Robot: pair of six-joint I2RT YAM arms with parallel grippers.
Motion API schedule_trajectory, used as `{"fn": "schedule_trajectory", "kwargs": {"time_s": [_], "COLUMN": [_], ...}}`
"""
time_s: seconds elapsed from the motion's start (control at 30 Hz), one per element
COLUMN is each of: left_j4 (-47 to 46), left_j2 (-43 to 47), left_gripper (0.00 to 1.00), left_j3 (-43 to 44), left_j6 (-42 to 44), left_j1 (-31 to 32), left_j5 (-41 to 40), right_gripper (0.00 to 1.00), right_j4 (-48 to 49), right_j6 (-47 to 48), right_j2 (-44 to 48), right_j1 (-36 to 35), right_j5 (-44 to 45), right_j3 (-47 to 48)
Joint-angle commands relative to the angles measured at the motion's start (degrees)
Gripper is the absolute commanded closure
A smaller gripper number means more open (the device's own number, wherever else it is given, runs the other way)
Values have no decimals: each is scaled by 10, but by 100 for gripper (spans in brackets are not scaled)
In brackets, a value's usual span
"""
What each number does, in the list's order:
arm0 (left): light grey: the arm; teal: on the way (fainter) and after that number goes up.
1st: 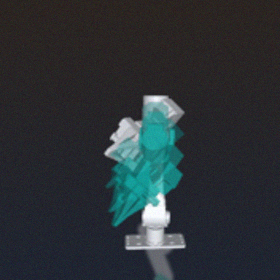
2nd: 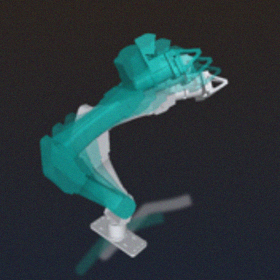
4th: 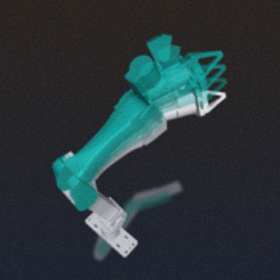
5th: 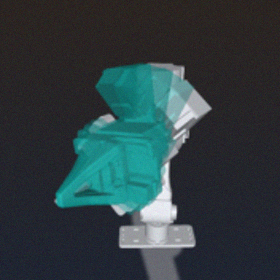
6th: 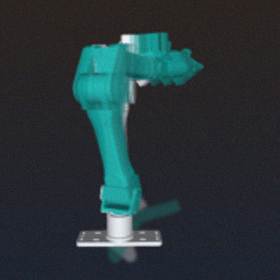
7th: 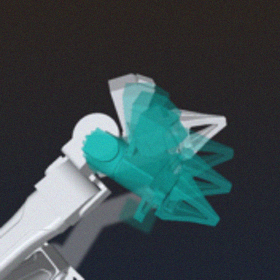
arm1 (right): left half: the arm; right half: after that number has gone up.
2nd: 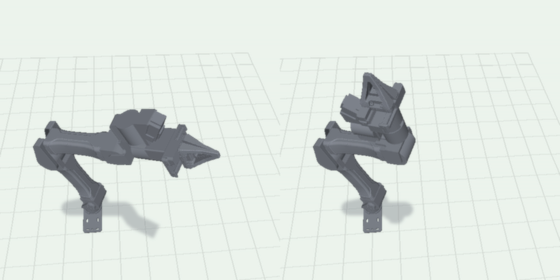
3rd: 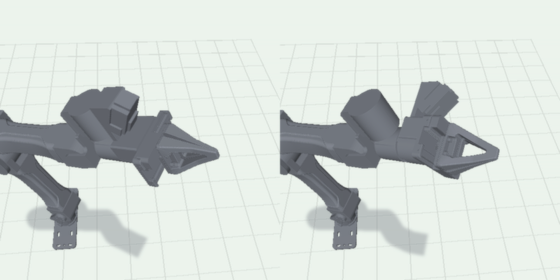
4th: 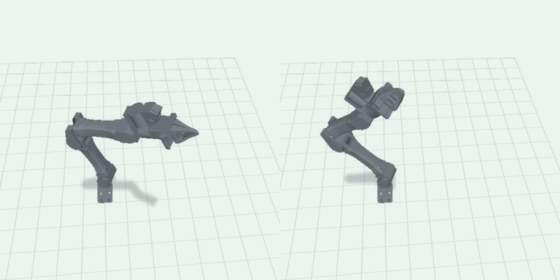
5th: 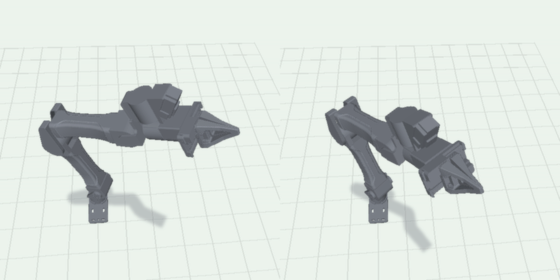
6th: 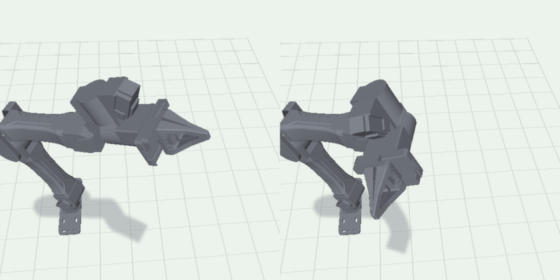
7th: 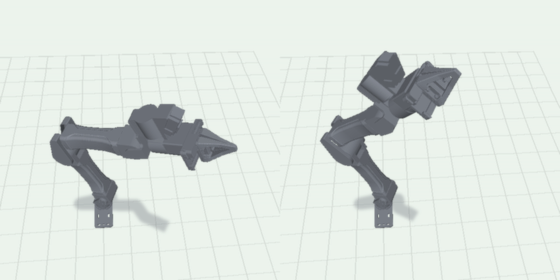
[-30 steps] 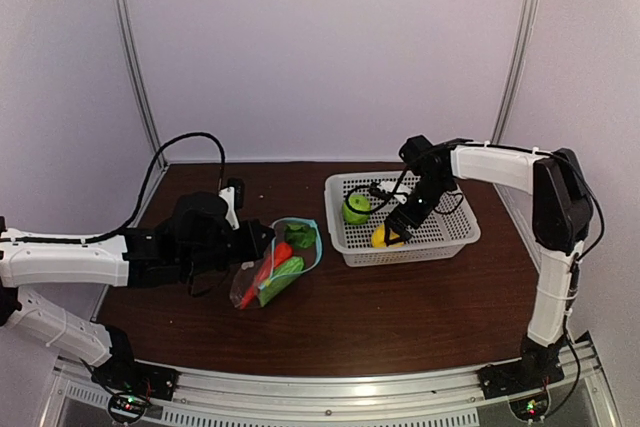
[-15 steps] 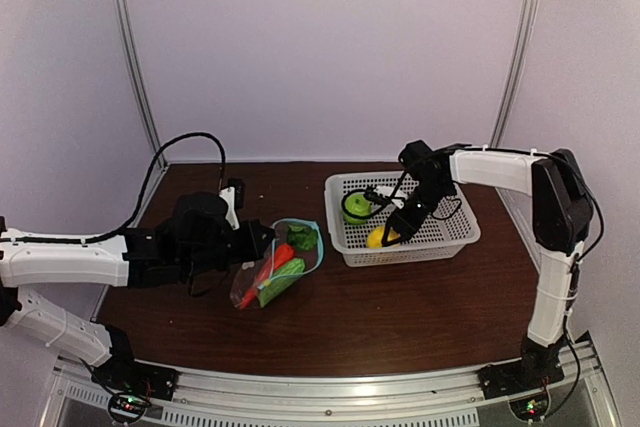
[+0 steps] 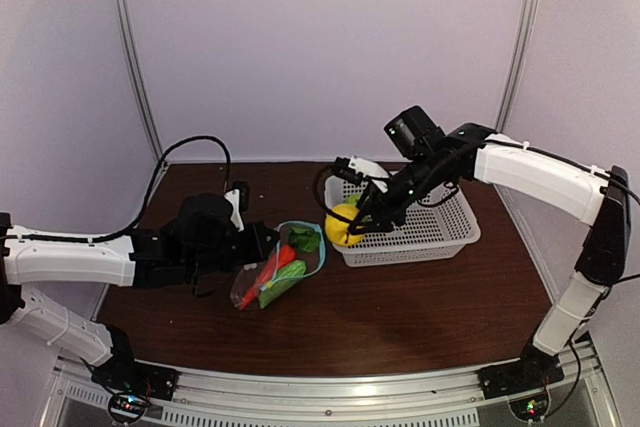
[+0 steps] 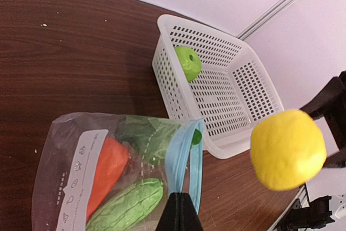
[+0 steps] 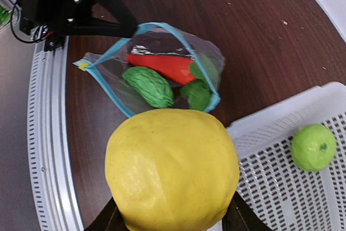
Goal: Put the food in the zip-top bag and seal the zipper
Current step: Place the fake fruit in the zipper food storage bag.
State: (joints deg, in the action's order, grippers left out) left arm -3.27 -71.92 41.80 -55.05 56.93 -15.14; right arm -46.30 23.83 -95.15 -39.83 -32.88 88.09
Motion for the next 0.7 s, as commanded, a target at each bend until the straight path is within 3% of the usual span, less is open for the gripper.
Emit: {"fn": "schedule_trajectory", "kwargs": {"time_s": [0.0, 0.17, 0.37, 0.57, 0.67], "left_j4": [-40, -72, -126, -173, -206], "left_j2": [0, -1, 1, -3, -7], "left_gripper": [100, 100, 100, 100, 100], "left_j3": [12, 16, 10, -12, -30], "left_j6": [-17, -21, -29, -57, -75], "left_j1": [-4, -2, 8, 11, 10], "left_j5": [18, 45, 67, 78, 86], "right_gripper": [59, 61, 60, 58, 46], "right_j4": [0, 10, 121, 156, 189], "right_j6": [-24, -60, -188, -233, -283], "right_j2": [-57, -122, -167, -204, -211], "right_j1": [-53, -92, -100, -111, -113], "right_j5": [-43, -69, -35, -4, 17], "right_j3": [39, 95, 88, 84, 65]}}
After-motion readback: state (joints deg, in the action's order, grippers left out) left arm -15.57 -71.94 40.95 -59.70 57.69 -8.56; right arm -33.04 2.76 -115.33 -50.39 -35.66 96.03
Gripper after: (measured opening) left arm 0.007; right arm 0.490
